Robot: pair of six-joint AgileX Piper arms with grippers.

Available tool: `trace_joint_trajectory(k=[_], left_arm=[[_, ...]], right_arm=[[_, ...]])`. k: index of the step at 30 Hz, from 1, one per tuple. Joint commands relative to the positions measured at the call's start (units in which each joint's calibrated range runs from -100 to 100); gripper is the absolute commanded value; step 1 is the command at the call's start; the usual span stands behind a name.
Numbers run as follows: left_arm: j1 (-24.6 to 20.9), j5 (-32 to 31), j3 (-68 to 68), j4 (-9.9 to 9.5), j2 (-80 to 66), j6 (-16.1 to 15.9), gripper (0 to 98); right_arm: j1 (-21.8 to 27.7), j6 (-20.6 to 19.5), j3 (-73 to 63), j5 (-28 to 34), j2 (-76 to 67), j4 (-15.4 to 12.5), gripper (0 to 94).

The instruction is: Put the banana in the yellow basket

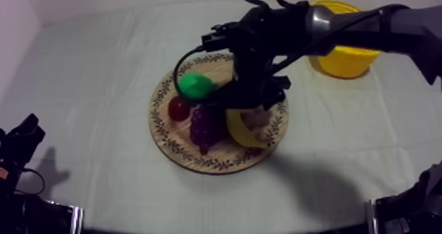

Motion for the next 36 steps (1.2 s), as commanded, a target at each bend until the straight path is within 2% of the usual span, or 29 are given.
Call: trace_joint_trajectory(k=[1, 22, 36], left_arm=[[0.02, 0.00, -0.01, 0.03, -0.05, 0.02, 0.1], [0.02, 0.00, -0.01, 0.03, -0.05, 0.00, 0.1], [0.02, 0.00, -0.01, 0.03, -0.05, 0.01, 0.1]], right_arm=[[0.07, 0.00, -0.25, -0.54, 0.55, 0.05, 66.9], [0.81, 1.38, -3.49, -1.65, 6.27, 0.23, 60.6], [0.56, 1.93, -5.37, -1.81, 7.49, 1.14, 39.6]])
